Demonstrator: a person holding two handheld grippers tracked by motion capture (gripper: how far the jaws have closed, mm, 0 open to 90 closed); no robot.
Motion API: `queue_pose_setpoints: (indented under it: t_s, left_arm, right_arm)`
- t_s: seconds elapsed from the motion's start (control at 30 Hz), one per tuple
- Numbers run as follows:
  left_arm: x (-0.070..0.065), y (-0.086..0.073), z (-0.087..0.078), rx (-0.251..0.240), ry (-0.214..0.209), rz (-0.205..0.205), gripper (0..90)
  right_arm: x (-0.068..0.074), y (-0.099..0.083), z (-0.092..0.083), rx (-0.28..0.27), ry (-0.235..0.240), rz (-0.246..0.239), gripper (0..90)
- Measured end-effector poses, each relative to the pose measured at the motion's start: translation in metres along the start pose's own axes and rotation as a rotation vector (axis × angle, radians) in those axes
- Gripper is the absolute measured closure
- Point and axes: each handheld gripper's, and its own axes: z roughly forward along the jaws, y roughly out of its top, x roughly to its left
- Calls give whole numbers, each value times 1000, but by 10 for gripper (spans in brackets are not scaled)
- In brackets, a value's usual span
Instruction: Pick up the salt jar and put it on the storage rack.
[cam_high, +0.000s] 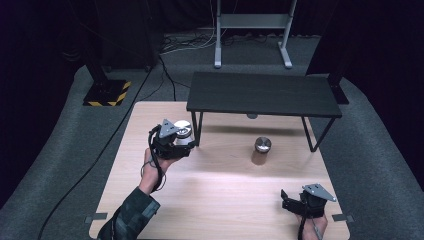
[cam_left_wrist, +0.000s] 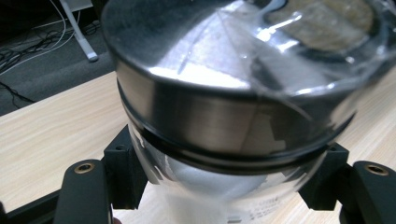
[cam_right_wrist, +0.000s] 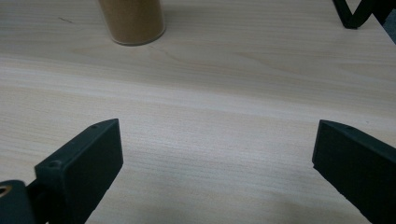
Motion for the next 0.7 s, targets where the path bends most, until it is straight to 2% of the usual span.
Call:
queue_pose_setpoints:
  t_s: [0.33, 0.7]
  left_arm:
    - [-2, 21, 8, 3, -3, 29, 309]
    - [-1, 35, 13, 3, -9, 30, 309]
  right_arm:
    - [0, 0, 0, 0, 0, 0, 7]
    - [0, 0, 0, 1, 3, -2, 7]
